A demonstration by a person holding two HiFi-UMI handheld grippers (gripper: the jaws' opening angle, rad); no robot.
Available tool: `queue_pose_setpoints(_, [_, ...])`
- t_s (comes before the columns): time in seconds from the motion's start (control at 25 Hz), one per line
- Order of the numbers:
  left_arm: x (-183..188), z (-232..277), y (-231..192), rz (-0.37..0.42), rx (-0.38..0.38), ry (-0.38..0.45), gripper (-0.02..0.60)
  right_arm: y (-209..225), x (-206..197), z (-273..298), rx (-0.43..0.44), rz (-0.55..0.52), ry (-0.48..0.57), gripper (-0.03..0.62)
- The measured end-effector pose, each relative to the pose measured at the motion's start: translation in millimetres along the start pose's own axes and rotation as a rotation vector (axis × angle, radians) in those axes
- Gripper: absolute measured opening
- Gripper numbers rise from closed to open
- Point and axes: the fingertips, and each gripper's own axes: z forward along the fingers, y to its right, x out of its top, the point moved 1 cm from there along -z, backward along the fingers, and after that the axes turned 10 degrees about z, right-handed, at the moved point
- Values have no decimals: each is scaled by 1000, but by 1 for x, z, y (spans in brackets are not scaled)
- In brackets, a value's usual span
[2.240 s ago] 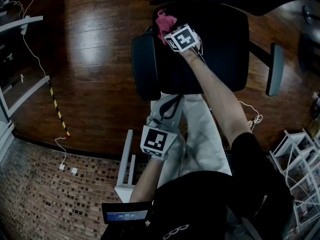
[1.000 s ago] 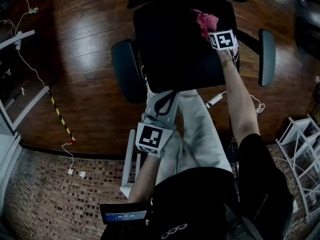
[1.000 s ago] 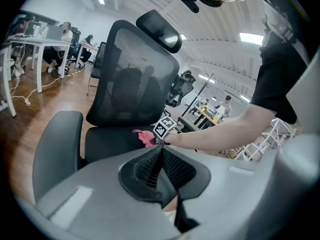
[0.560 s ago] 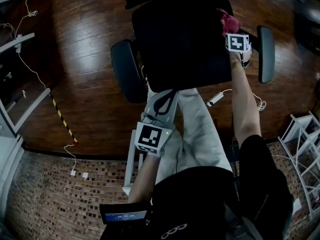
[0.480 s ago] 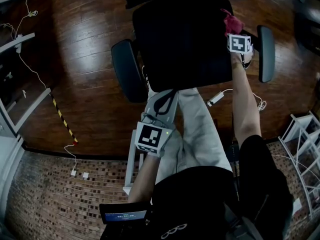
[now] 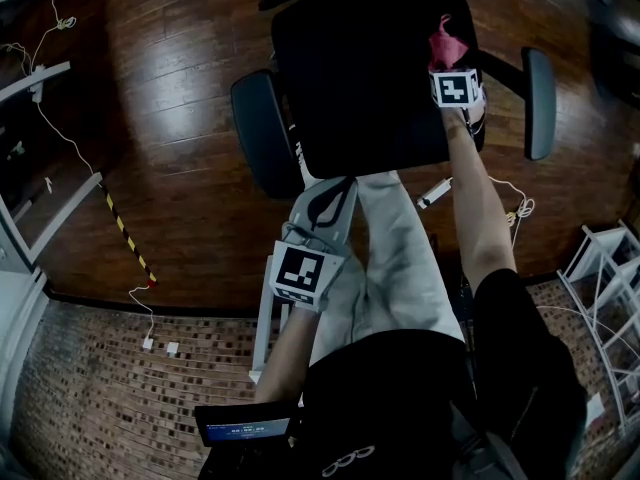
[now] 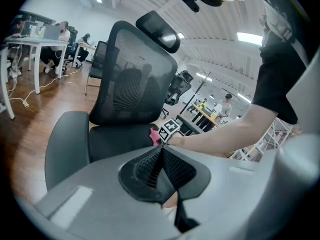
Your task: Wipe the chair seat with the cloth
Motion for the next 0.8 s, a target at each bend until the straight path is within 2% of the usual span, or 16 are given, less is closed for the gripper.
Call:
queue_pose_setpoints(0.2, [-2,-6,-3,3,-5,2,-8,-83,-1,2,127,-51,-19,69])
queue_pose_setpoints(0.4, [-7,-12,-6,-4,-1,0,-8,-165,3,-5,272,-105,17,69])
queue_pose_setpoints(0.68, [-12,-16,-9,-14,0,3,-8,-263,11,-29,463,-208,56,69])
queue_pose_setpoints(0.8, [-12,-18,-10,-8,-1,1,-8,-298,11,-43,573,-235,70,69])
